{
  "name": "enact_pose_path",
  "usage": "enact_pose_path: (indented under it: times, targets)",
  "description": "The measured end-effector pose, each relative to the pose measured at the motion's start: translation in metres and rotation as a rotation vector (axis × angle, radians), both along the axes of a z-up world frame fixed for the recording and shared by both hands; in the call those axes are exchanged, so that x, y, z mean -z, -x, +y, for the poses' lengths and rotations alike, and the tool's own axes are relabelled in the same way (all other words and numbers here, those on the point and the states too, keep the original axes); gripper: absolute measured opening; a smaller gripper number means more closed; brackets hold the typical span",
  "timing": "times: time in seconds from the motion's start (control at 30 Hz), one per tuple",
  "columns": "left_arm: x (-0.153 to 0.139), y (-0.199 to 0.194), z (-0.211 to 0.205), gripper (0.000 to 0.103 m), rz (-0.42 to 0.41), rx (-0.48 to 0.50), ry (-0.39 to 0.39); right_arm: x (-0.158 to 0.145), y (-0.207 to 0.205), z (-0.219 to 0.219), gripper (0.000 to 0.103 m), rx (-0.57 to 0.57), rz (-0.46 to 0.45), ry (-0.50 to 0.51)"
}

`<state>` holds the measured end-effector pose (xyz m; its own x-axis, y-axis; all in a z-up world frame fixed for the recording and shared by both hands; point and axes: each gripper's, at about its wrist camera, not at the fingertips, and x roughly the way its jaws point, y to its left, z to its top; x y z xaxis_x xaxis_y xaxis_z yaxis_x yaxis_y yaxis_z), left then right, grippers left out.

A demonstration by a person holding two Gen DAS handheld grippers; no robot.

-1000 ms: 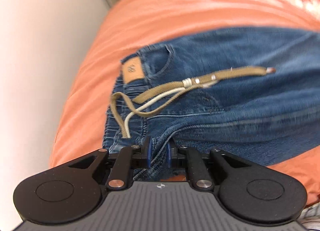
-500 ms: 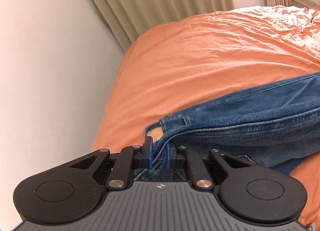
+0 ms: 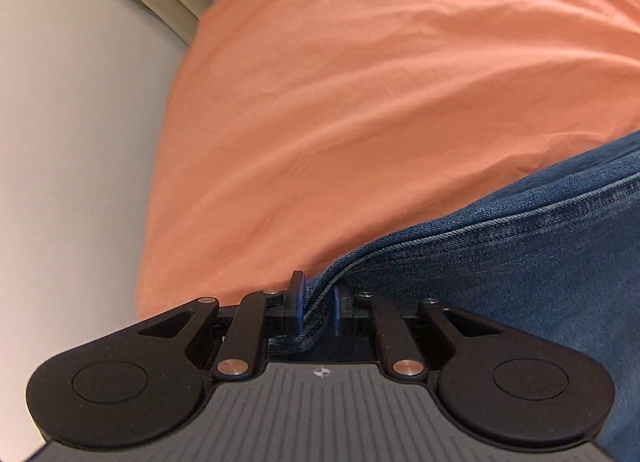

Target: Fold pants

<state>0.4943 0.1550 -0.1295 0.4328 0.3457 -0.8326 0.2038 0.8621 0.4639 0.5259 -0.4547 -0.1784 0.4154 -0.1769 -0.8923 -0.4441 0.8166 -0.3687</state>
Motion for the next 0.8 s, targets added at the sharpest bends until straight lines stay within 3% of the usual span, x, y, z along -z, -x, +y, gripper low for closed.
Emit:
enact_pose_path:
  times: [0.2,0.33,0.43,0.47,0.5,0.53,0.57,0.7,0.8]
  targets:
    - [0.047,-0.029,0.007,0.016,0.075,0.01,0.014,0.046,-0.03,0.0,0.0,0.006,0.077,-0.004]
    - [0.062,-0.03,0.01,0.017,0.08,0.006,0.024,0.061,-0.035,0.001,0.0,0.018,0.094,-0.007]
    - [0.062,-0.021,0.011,0.031,0.055,0.025,0.001,0.061,-0.032,0.004,0.001,0.041,0.07,0.007]
    - [0.061,-0.017,0.011,0.055,0.045,0.034,-0.016,0.059,-0.03,0.005,0.013,0.052,0.052,0.022]
    - [0.059,-0.013,0.011,0.076,0.022,0.031,-0.046,0.056,-0.028,0.005,0.036,0.066,0.026,0.043]
    - [0.055,-0.008,0.01,0.103,-0.015,0.032,-0.078,0.049,-0.022,0.005,0.048,0.081,-0.006,0.05]
    - [0.05,-0.001,0.01,0.103,-0.048,0.045,-0.087,0.042,-0.018,0.004,0.061,0.09,-0.024,0.03]
    - [0.021,0.022,0.016,0.103,-0.091,0.007,-0.043,0.011,0.011,0.007,0.061,0.181,-0.088,-0.047]
    - [-0.006,0.049,0.035,0.103,-0.128,-0.069,0.069,-0.006,0.044,0.015,0.066,0.246,-0.106,-0.146]
